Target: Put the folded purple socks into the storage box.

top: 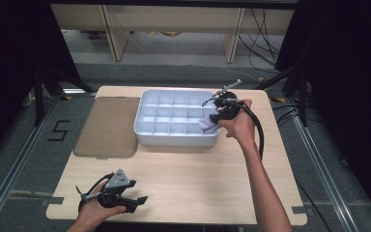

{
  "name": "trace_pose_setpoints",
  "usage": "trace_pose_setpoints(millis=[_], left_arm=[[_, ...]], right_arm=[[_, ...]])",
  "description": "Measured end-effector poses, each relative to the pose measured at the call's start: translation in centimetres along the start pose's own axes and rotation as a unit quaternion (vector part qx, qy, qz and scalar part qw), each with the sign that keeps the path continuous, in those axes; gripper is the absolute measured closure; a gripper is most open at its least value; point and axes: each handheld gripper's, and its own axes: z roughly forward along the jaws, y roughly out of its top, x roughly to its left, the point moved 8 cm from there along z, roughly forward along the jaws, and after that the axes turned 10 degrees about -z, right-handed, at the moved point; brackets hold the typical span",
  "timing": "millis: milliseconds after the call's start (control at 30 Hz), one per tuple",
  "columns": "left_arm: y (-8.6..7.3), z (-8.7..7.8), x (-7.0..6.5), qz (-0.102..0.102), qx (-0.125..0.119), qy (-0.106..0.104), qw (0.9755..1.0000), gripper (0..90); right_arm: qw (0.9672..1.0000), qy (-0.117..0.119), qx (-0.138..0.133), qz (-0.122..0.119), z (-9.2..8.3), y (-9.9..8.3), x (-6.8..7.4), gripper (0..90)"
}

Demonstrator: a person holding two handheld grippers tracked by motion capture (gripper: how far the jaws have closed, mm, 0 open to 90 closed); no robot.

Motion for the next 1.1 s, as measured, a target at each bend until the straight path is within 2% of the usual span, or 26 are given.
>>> trace_pose_setpoints(millis=[100,233,267,300,333,367,400,433,500,567,667,733,800,900,933,967,1000,1100], left_arm=[[0.0,-0.1,0.1,0.013,0.003,0.001,0.9999,26.5],[0.0,0.0,0.0,0.007,-0.001,-0.002,1.0,26.5],[0.0,0.0,0.0,0.007,0.0,-0.002,1.0,26.5],[0.1,0.1,-0.1,0.001,-0.005,-0.003,1.0,26.5],[0.0,0.0,0.0,0.01,0.0,-0.001,1.0,26.5],[0.0,-0.1,0.0,0.009,0.002,0.001,1.0,26.5],[0.0,-0.1,0.0,0.009,0.002,0.001,1.0,26.5],[0.0,-0.1,0.1,0.01,0.002,0.003,0.9999,26.5],[0.0,-0.1,0.1,0.012,0.001,0.0,0.9999,26.5],[0.0,-0.1,0.1,0.012,0.001,0.0,0.9999,26.5],[0.0,-0.1,0.0,0.009,0.003,0.0,1.0,26.5],[-0.1,0.0,-0.2,0.002,0.002,-0.003,1.0,26.5],[0.0,-0.1,-0.2,0.013,0.003,-0.002,0.9999,26.5],[-0.1,-0.1,-0.1,0.014,0.004,-0.002,0.9999,26.5],[0.2,0.0,0.0,0.029,-0.003,-0.005,0.9996,26.5],[0.0,0.1,-0.3,0.004,-0.006,-0.003,1.0,26.5],[-0.1,-0.1,0.0,0.016,0.007,0.005,0.9998,26.5],[-0.1,0.0,-0.2,0.015,0.004,0.0,0.9999,26.5]], right_arm=[[1.0,-0.005,0.008,0.003,0.8,0.0,-0.6,66.0],[0.9996,-0.013,0.023,0.012,1.8,-0.1,-1.0,65.9],[0.9996,-0.015,0.025,0.001,2.1,-0.1,-1.3,66.0],[0.9994,-0.014,0.03,0.002,2.3,-0.1,-1.4,65.9],[0.9992,-0.016,0.036,0.009,2.6,-0.2,-1.4,65.9],[0.9991,-0.017,0.038,0.012,2.9,-0.2,-1.5,66.0],[0.999,-0.023,0.038,0.001,3.2,-0.2,-1.8,65.9],[0.9986,-0.023,0.047,0.01,3.5,-0.4,-1.7,65.9],[0.998,-0.031,0.055,0.001,4.1,-0.4,-1.9,65.9],[0.9972,-0.035,0.066,0.004,4.5,-0.6,-1.8,66.0],[0.9961,-0.041,0.076,-0.019,5.3,-0.7,-1.8,65.9],[0.9955,-0.045,0.08,-0.024,5.6,-0.7,-1.7,65.8],[0.9944,-0.048,0.089,-0.03,6.0,-0.8,-1.6,65.9],[0.9931,-0.048,0.103,-0.031,6.6,-0.9,-1.3,65.8],[0.992,-0.057,0.107,-0.032,6.7,-0.9,-1.4,65.8],[0.9923,-0.058,0.104,-0.037,6.9,-0.9,-1.4,65.8],[0.9915,-0.06,0.108,-0.041,7.0,-0.9,-1.4,65.8],[0.9898,-0.064,0.119,-0.044,7.4,-1.1,-1.4,65.8]])
